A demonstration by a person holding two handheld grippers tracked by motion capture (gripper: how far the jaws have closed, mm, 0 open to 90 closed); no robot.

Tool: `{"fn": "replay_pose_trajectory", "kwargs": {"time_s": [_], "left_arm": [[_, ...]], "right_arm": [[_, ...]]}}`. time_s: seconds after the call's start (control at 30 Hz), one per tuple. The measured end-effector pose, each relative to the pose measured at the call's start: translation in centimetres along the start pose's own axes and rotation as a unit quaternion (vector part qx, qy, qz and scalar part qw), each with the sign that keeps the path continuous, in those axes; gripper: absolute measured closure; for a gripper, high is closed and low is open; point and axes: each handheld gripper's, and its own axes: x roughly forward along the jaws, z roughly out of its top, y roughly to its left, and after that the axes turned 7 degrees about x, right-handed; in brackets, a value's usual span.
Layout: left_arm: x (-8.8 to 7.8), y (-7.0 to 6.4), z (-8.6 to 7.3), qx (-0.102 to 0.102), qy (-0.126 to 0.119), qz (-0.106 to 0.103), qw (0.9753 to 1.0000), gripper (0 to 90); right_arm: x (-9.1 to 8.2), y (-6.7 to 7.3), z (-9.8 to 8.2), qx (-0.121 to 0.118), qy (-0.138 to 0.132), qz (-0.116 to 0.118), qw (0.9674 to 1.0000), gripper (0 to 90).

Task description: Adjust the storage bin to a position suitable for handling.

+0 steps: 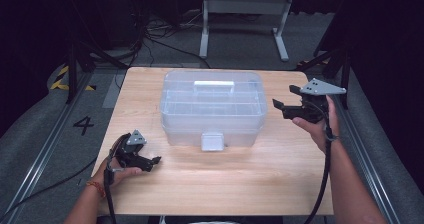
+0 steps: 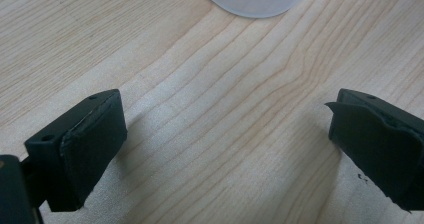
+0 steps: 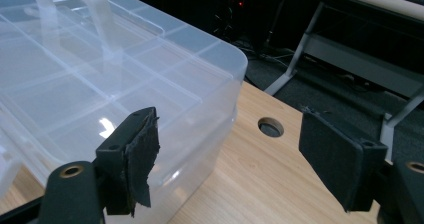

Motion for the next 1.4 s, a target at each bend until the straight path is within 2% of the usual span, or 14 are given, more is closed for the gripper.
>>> {"fn": "replay_pose_trajectory", "kwargs": {"time_s": [1.07, 1.27, 1.4], "left_arm": [[0.0, 0.0, 0.0, 0.0, 0.0, 0.0, 1.0, 2.6], [0.0, 0.0, 0.0, 0.0, 0.0, 0.0, 1.0, 2.6], [0.0, 0.0, 0.0, 0.0, 0.0, 0.0, 1.0, 2.6]], "right_arm": [[5.0, 4.2, 3.4, -0.023, 0.009, 0.047, 0.9986, 26.3], [6.0, 5.0, 4.2, -0.034, 0.021, 0.052, 0.9978, 28.4], [6.8, 5.1, 4.6, -0.033, 0.029, 0.055, 0.9975, 29.7]]}}
